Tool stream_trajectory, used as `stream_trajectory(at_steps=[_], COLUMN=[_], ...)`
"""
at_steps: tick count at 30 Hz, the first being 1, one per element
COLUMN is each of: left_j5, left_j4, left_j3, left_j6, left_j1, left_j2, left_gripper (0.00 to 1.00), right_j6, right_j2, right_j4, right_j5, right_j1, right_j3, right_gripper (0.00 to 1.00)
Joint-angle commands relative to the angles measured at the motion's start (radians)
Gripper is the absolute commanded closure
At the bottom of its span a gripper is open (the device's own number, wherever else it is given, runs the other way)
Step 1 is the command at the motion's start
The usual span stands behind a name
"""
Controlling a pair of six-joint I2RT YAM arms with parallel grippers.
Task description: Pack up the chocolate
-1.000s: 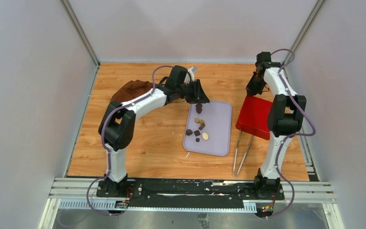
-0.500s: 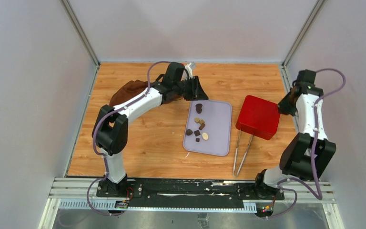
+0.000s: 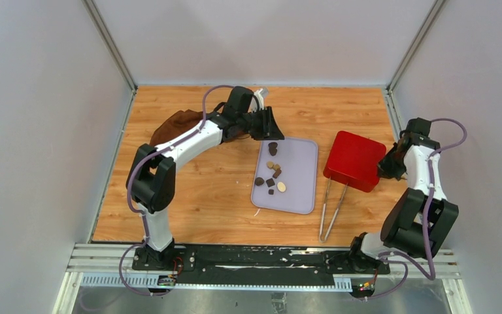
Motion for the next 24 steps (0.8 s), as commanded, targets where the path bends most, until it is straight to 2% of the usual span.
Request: stream_trajectory(at_steps=[1, 5, 7, 9, 10, 12, 13, 14, 17, 20, 23, 24], left_j5=[-0.004, -0.014, -0.028, -0.051, -0.083, -0.127, -0.157, -0.188, -0.305, -0.435, -0.606, -0.672], left_j4=[-0.009, -0.029, -0.067, -0.114, -0.146, -0.214, -0.247, -0.285, -0.377, -0.433, -0.501, -0.525], left_j3=[-0.013, -0.004, 0.020, 0.049, 0.075, 0.107, 0.124, 0.141, 0.174, 0.161, 0.161, 0.160], left_j6=[0.021, 0.032, 0.053, 0.079, 0.100, 0.144, 0.166, 0.189, 0.235, 0.255, 0.294, 0.308], left_j1=[-0.003, -0.002, -0.003, -0.003, -0.003, -0.002, -0.002, -0.001, 0.007, 0.023, 0.028, 0.028], left_j2=[-0.043, -0.067, -0.083, -0.104, -0.116, -0.142, -0.158, -0.173, -0.234, -0.334, -0.434, -0.468], left_gripper=[0.62, 0.62, 0.61, 0.58, 0.54, 0.42, 0.35, 0.31, 0.22, 0.20, 0.20, 0.15], right_j6=[0.004, 0.028, 0.035, 0.041, 0.042, 0.031, 0.023, 0.009, -0.048, -0.109, -0.143, -0.154], right_j2=[-0.051, -0.082, -0.090, -0.107, -0.116, -0.132, -0.138, -0.140, -0.141, -0.159, -0.214, -0.237], right_j4=[-0.028, -0.050, -0.060, -0.062, -0.054, -0.029, -0.012, -0.003, 0.005, 0.040, 0.130, 0.161], right_j5=[-0.006, -0.056, -0.063, -0.052, -0.051, -0.056, -0.055, -0.042, 0.010, 0.051, 0.102, 0.121], right_j1=[-0.009, 0.003, 0.034, 0.085, 0.107, 0.154, 0.180, 0.207, 0.292, 0.352, 0.363, 0.363], right_j3=[0.041, 0.142, 0.212, 0.272, 0.308, 0.349, 0.375, 0.418, 0.530, 0.616, 0.601, 0.586], right_gripper=[1.00, 0.99, 0.91, 0.71, 0.54, 0.42, 0.31, 0.26, 0.24, 0.23, 0.23, 0.23])
